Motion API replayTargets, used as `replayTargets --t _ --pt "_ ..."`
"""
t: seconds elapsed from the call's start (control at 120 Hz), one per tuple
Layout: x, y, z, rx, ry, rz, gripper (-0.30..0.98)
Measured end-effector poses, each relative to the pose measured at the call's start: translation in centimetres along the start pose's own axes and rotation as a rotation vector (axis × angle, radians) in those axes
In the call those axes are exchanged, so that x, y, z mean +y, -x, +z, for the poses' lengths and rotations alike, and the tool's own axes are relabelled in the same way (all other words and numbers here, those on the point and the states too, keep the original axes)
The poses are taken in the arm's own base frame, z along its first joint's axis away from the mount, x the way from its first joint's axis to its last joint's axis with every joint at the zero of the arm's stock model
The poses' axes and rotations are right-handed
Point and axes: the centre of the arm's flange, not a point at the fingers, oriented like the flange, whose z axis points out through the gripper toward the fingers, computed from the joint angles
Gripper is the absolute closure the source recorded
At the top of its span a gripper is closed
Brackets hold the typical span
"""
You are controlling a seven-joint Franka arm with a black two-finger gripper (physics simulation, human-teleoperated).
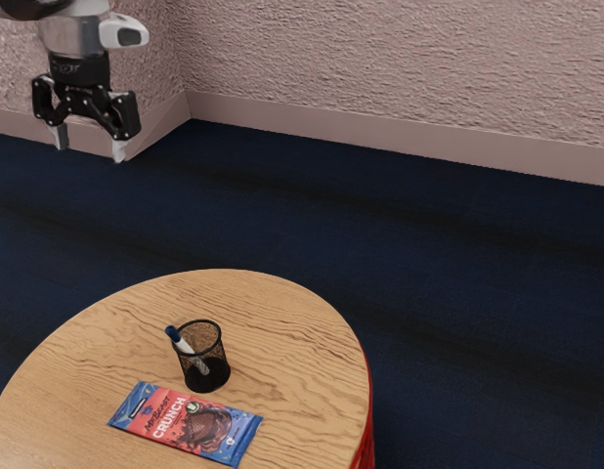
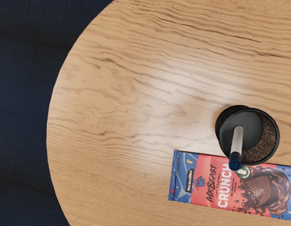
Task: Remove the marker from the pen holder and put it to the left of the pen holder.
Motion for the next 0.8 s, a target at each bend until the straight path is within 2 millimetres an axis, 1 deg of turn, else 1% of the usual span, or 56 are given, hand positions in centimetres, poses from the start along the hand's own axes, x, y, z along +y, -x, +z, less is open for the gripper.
replayTargets --t 0.058,0.117,0.158,0.175,0.233,0.317,0.375,0.425,0.508,0.55,0.617,0.733,0.8 --pt "0.9 -0.2 -0.2 0.028 -0.003 0.006 0.0" --pt "1.4 -0.3 -0.1 0.045 -0.002 0.004 0.0" --pt "1.5 -0.1 0.5 0.044 0.0 0.003 0.0" --pt "1.7 0.0 1.3 0.033 0.001 0.004 0.0" --pt "2.7 -0.1 5.0 -0.02 0.003 0.015 0.0" --pt "5.9 0.7 10.9 -0.093 -0.012 0.054 0.0" --pt "7.2 1.0 15.0 -0.112 -0.014 0.061 0.0" --pt "7.8 1.1 17.7 -0.111 -0.004 0.057 0.0" --pt "8.6 1.6 21.5 -0.103 0.016 0.046 0.0" --pt "8.8 1.8 22.9 -0.092 0.024 0.04 0.0" --pt "9.1 2.1 24.6 -0.071 0.037 0.03 0.0" --pt "9.5 2.0 26.0 -0.024 0.059 0.013 0.0" --pt "9.8 2.4 27.5 -0.019 0.074 0.002 0.0"
